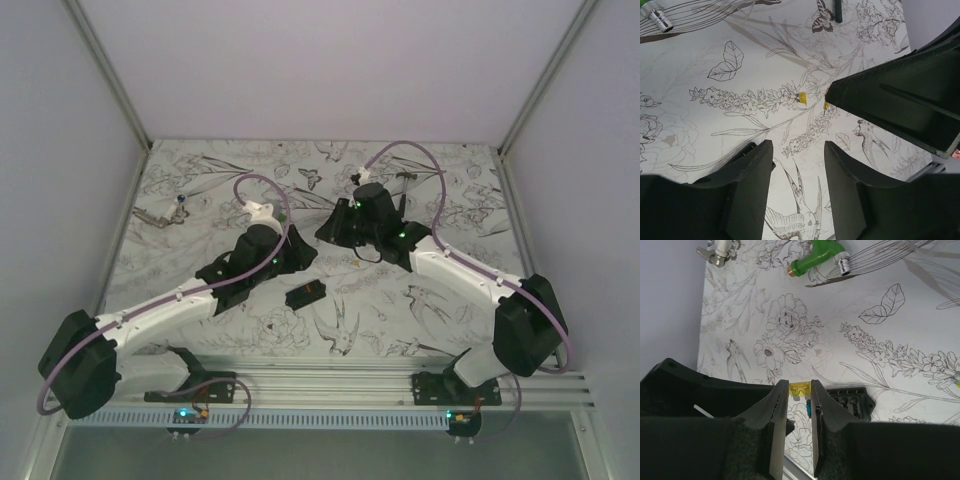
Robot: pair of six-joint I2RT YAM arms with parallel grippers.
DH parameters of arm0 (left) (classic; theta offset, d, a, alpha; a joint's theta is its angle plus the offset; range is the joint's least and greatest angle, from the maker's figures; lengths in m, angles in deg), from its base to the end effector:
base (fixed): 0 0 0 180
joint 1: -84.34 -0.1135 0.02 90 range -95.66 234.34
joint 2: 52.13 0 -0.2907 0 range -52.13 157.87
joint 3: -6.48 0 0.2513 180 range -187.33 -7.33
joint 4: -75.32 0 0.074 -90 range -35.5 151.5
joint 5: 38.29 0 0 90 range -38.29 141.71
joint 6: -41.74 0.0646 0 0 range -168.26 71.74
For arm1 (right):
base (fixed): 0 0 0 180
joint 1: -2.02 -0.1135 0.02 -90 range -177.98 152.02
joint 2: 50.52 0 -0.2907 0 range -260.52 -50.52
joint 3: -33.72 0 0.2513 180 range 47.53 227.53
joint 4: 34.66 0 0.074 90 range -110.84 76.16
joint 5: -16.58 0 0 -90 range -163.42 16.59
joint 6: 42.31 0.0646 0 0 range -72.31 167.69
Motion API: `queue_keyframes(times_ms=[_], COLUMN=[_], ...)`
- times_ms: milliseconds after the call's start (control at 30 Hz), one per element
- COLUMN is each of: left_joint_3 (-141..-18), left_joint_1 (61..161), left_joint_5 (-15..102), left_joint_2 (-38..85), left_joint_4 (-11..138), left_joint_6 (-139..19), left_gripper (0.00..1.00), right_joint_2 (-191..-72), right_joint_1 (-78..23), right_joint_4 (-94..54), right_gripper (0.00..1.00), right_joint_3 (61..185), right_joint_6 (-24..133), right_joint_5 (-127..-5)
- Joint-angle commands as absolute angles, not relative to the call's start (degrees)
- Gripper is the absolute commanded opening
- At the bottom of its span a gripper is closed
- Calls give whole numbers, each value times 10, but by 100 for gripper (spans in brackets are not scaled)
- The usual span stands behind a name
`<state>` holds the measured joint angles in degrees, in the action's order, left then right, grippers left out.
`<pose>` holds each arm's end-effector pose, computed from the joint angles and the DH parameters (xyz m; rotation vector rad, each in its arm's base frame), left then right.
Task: Snap on the fuse box
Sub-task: Pick up the fuse from the center of the board.
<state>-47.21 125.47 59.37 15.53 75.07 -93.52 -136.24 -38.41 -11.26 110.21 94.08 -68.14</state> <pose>0.2220 -0.1824 0.2878 -0.1690 1.9139 -0.9284 0.2723 0.2398 0.2885 0.0617 2.3026 0.9430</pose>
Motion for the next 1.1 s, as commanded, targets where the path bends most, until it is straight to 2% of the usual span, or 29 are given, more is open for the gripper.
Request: queue_keyframes(times_ms=[0,367,533,767,900,1067], left_joint_3=[-489,-499,-501,-502,-500,-499], left_joint_1=[1262,1264,1265,1265,1266,1265], left_joint_5=[611,611,617,618,617,610], left_joint_2=[170,182,188,187,186,183], left_joint_4=[790,821,824,826,827,826], left_joint_6=[-907,-877,-876,-869,-868,-862], left_gripper=[47,42,36,19,0,0], right_joint_2=[-1352,-1360,-1361,-1362,-1361,-1356], right_joint_1=[-390,-391,-391,-391,-391,-391], right_joint_4=[-153,-177,-186,-196,-202,-207], right_gripper=[25,25,25,25,25,27], right_joint_3=[1094,1081,1079,1070,1066,1062], right_joint_6=[975,998,1002,1010,1012,1012], right_joint_5=[-662,-629,-618,-609,-605,-605])
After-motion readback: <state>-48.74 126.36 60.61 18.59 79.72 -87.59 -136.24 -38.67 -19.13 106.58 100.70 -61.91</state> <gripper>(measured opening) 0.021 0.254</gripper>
